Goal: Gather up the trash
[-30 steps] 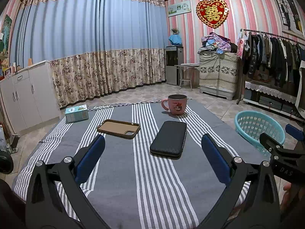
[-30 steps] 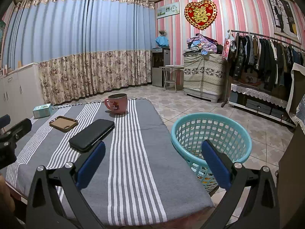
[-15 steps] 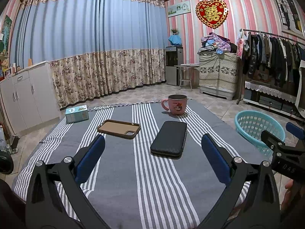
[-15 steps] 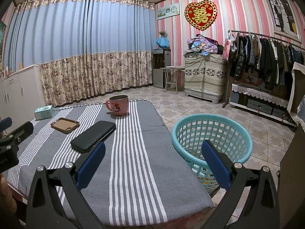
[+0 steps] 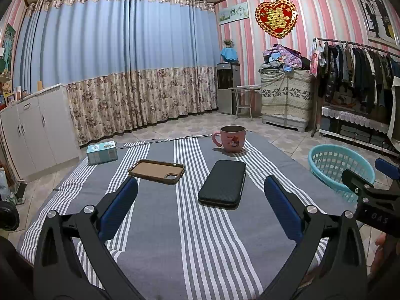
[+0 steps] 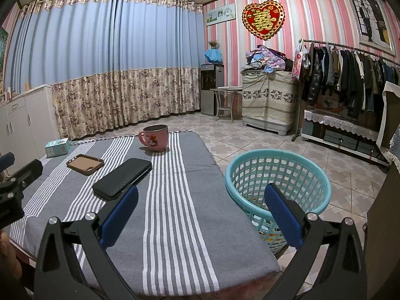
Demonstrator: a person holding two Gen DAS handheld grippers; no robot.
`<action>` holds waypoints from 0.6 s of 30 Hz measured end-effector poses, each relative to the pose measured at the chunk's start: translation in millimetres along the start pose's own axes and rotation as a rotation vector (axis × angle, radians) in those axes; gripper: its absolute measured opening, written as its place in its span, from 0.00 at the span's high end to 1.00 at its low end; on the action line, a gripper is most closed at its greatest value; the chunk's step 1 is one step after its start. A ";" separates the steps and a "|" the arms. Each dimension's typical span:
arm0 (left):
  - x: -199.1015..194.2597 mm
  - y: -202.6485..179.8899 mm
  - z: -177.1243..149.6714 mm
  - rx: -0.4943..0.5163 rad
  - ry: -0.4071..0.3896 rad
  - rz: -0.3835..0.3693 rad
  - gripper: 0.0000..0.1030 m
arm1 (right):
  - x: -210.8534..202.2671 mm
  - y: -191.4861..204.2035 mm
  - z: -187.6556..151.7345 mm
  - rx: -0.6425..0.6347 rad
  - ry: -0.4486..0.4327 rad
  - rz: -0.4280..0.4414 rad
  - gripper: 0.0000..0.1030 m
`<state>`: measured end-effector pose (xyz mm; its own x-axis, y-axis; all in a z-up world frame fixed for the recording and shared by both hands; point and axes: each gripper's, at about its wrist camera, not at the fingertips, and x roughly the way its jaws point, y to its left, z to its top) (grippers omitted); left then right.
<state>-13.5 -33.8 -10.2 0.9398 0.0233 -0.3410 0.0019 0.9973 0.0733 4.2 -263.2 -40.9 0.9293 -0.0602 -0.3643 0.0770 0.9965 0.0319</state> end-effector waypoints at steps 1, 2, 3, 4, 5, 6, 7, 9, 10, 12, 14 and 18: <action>-0.1 0.0 0.0 0.000 0.000 -0.001 0.05 | -0.7 0.5 0.3 0.001 -0.001 0.000 0.04; -0.2 -0.3 0.0 0.000 -0.001 0.000 0.05 | -1.0 0.5 0.8 0.002 -0.003 0.000 0.04; 0.1 0.3 -0.4 0.001 -0.001 0.002 0.05 | -1.3 0.4 1.3 0.003 -0.006 -0.001 0.04; 0.2 0.2 -0.2 0.000 0.000 0.001 0.05 | -1.5 0.6 1.6 0.004 -0.007 -0.002 0.04; -0.1 0.0 -0.1 -0.001 0.000 0.000 0.05 | -2.0 0.9 1.4 0.004 -0.007 -0.003 0.04; -0.1 0.1 -0.1 -0.001 -0.001 0.000 0.05 | -2.0 0.5 1.2 0.005 -0.005 -0.001 0.04; -0.1 0.0 -0.1 0.000 -0.001 0.000 0.05 | -2.1 0.5 1.1 0.005 -0.006 0.000 0.04; -0.8 0.2 -0.5 0.002 -0.004 0.001 0.05 | -2.3 0.7 1.6 0.004 -0.007 -0.003 0.04; -0.9 0.6 -0.4 0.002 -0.005 0.002 0.05 | -2.4 0.7 1.8 0.003 -0.007 -0.003 0.04; -0.6 1.3 -0.8 0.001 -0.003 0.002 0.05 | -2.6 0.2 2.0 0.003 -0.009 -0.001 0.04; -0.9 1.4 -0.7 0.001 -0.004 0.002 0.05 | -2.3 0.3 1.7 0.003 -0.008 -0.001 0.04; -0.7 1.8 -0.9 0.001 -0.004 0.003 0.05 | -2.2 0.6 1.5 0.005 -0.007 -0.001 0.04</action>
<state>-14.5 -32.0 -10.7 0.9413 0.0255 -0.3367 -0.0001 0.9972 0.0753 2.7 -262.6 -38.7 0.9317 -0.0618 -0.3578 0.0798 0.9962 0.0358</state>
